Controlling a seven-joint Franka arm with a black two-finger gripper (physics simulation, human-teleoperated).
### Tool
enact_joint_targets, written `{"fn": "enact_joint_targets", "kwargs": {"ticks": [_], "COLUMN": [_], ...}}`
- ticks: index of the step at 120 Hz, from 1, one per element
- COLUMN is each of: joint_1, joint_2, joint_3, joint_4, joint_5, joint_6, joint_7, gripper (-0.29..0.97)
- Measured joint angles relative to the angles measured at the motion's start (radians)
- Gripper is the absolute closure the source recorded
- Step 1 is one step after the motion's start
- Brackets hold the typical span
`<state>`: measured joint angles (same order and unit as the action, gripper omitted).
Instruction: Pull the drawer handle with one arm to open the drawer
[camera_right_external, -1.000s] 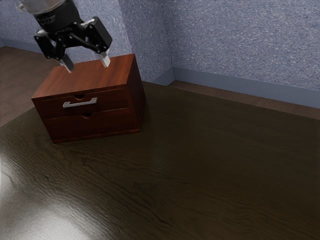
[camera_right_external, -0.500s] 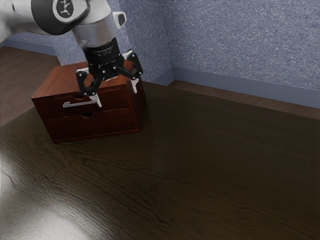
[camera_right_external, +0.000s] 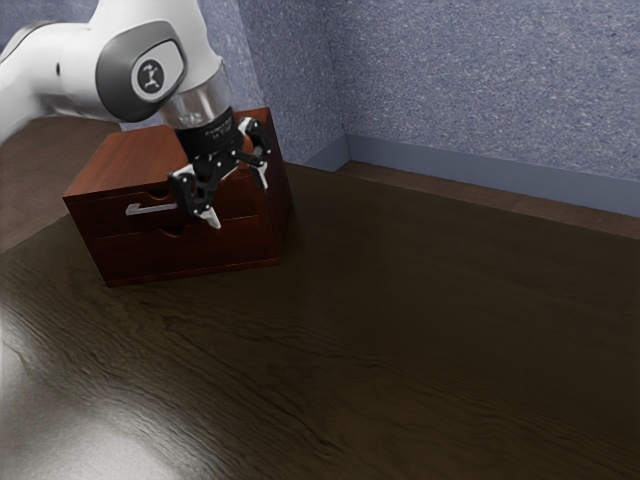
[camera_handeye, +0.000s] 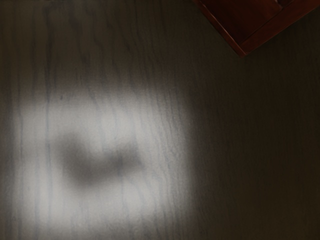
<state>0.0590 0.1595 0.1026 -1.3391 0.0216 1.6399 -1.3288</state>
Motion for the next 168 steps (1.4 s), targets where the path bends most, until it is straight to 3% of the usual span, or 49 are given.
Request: {"fn": "enact_joint_targets", "kwargs": {"ticks": [76,123,168], "joint_1": [0.137,0.180,0.212], "joint_2": [0.048,0.009,0.005], "joint_3": [0.000,0.028,0.062], "joint_4": [-0.031,-0.148,-0.181], "joint_5": [-0.003,-0.004,-0.006], "joint_6": [0.256,0.377,0.441], "joint_7": [-0.136,-0.179,-0.198], "gripper": [0.00,0.00,0.13]}}
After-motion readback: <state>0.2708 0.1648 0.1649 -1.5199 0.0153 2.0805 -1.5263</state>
